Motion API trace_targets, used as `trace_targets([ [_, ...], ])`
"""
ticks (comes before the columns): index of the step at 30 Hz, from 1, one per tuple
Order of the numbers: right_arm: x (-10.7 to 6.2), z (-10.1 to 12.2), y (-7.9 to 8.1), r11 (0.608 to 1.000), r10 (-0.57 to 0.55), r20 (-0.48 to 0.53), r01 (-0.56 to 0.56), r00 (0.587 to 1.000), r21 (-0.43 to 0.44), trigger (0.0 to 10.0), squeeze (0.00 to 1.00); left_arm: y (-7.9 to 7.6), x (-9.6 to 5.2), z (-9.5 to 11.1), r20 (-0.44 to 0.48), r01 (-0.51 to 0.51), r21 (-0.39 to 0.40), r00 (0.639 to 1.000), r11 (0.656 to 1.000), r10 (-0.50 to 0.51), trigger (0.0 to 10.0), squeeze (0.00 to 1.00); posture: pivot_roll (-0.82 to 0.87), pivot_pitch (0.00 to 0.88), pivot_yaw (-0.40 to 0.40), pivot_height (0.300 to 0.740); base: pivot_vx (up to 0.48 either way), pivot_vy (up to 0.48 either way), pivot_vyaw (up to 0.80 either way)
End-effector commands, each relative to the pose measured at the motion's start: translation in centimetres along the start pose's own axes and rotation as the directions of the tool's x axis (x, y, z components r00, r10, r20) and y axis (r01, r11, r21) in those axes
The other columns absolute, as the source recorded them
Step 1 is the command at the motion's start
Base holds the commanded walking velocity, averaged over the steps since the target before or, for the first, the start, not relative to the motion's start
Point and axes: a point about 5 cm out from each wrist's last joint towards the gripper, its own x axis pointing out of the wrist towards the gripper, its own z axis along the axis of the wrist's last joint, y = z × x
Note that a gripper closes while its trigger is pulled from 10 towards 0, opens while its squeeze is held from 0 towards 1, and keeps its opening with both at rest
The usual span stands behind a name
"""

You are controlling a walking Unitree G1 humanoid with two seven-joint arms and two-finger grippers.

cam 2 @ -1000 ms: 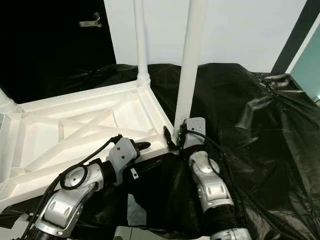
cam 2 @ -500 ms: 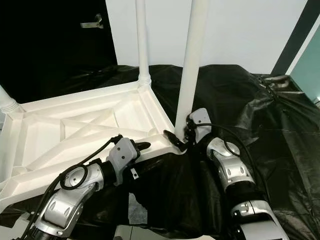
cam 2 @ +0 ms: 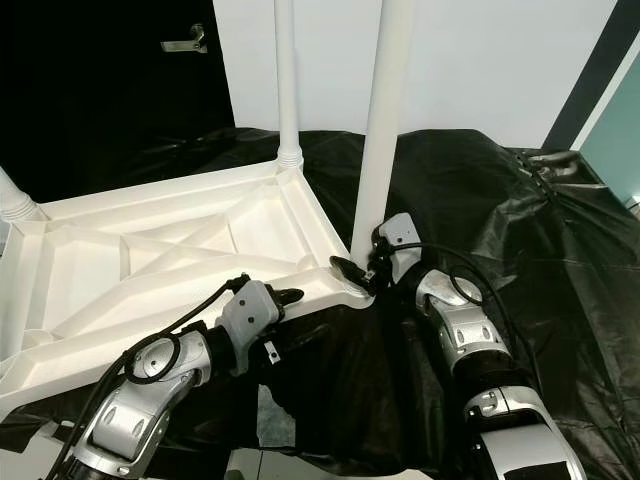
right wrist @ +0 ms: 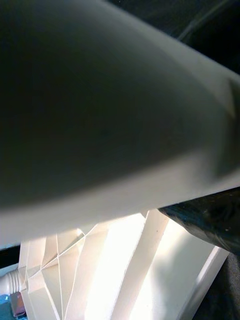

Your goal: Building children table

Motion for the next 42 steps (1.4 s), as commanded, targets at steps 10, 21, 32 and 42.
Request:
trace_targets([
  [10, -0.4, -1.9, 0.8, 0.896, -0.430, -0.111, 0.438, 0.896, 0.070, 10.0, 0.00, 0.1, 0.1, 0.0, -0.011, -0.047, 0.006, 0.999, 0.999, 0.047, 10.0, 0.00, 0.09, 0.000, -0.014, 0.740, 0.000, 0.000, 0.00],
  [21, 0.4, -1.3, 3.6, 0.735, -0.661, -0.131, 0.673, 0.739, 0.083, 10.0, 0.00, 0.3, 0.0, 0.0, -0.015, -0.039, 0.009, 0.999, 0.999, 0.039, 10.0, 0.00, 0.09, 0.000, -0.004, 0.740, 0.000, 0.000, 0.00],
  [32, 0.6, -0.3, 4.0, 0.712, -0.686, -0.085, 0.691, 0.723, 0.123, 10.0, 1.00, 0.4, 0.0, 0.1, -0.019, -0.032, 0.017, 0.999, 0.999, 0.033, 10.0, 0.00, 0.08, 0.000, -0.001, 0.740, 0.000, 0.000, 0.00],
  [42, 0.7, 1.3, 3.7, 0.824, -0.547, 0.031, 0.532, 0.837, 0.195, 10.0, 0.99, -0.2, -0.2, -0.5, -0.047, -0.032, 0.016, 0.998, 0.999, 0.033, 10.0, 0.00, 0.09, 0.000, -0.014, 0.740, 0.000, 0.000, 0.00],
])
